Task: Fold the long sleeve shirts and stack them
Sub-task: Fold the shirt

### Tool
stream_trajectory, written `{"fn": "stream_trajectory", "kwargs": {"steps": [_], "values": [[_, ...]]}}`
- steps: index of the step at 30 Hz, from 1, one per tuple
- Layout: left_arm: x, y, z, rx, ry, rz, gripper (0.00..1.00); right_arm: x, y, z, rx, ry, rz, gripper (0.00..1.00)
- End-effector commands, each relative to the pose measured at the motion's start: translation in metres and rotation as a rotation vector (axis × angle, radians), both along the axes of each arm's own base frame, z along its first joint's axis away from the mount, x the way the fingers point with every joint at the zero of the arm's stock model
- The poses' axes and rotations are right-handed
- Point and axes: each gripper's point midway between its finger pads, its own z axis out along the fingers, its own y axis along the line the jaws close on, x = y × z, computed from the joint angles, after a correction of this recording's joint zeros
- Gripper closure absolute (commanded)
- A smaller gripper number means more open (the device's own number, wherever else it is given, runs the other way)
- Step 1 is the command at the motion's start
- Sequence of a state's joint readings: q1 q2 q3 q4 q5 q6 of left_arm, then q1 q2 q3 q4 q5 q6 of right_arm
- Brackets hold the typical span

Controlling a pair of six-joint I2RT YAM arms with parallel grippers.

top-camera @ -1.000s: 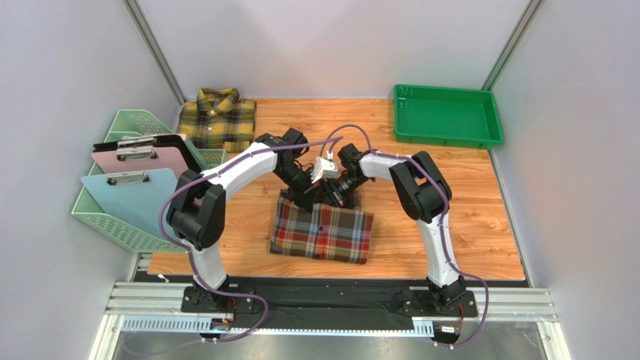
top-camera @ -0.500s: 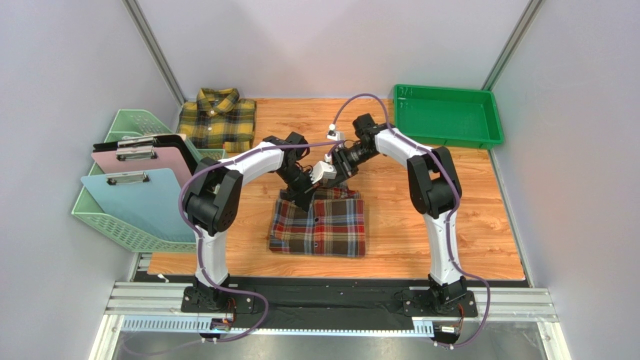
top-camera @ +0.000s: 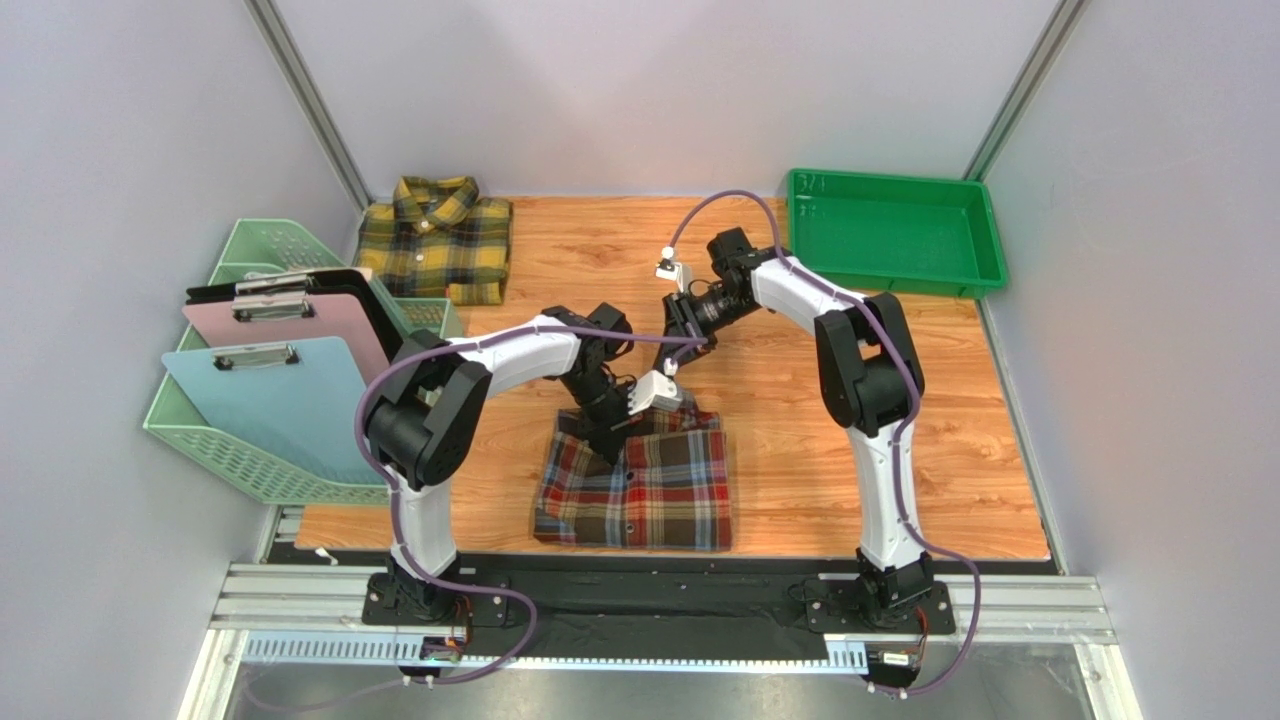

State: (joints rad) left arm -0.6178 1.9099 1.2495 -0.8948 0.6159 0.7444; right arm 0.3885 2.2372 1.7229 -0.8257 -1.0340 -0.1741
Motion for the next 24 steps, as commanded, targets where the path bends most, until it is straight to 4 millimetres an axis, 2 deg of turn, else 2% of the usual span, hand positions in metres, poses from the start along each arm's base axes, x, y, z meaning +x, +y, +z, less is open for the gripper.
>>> {"fn": "stream_trajectory", "kwargs": {"steps": [1,3,7,9,11,15,16,18,20,24], "values": [[-0.007,0.002,0.001,-0.011,-0.041,-0.084,1.00,0.001,0.018,0.026,0.091,0.014,0.009,0.73],[-0.005,0.002,0.003,-0.007,-0.046,-0.080,1.00,-0.008,0.026,0.024,0.104,0.034,0.038,0.74],[-0.003,-0.002,0.011,-0.012,-0.035,-0.060,1.00,-0.026,0.029,0.008,0.088,0.070,0.084,0.77],[-0.004,-0.004,0.016,-0.023,-0.029,-0.055,1.00,-0.027,0.028,-0.009,0.054,0.056,0.097,0.77],[-0.003,-0.006,0.020,-0.031,-0.030,-0.050,1.00,-0.020,0.026,-0.025,0.014,0.035,0.092,0.77],[0.002,-0.004,0.035,-0.040,-0.009,-0.012,1.00,-0.015,0.026,-0.040,-0.013,0.040,0.096,0.77],[0.011,-0.004,0.042,-0.051,-0.014,0.016,1.00,-0.015,0.025,-0.043,-0.018,0.035,0.104,0.77],[0.019,-0.001,0.047,-0.052,0.001,0.045,1.00,-0.019,0.022,-0.052,-0.040,0.039,0.115,0.77],[0.037,0.000,0.057,-0.064,-0.033,0.069,1.00,-0.019,0.018,-0.058,-0.056,0.017,0.125,0.77],[0.056,0.001,0.064,-0.059,-0.053,0.085,1.00,-0.022,0.015,-0.059,-0.059,0.010,0.136,0.78]]}}
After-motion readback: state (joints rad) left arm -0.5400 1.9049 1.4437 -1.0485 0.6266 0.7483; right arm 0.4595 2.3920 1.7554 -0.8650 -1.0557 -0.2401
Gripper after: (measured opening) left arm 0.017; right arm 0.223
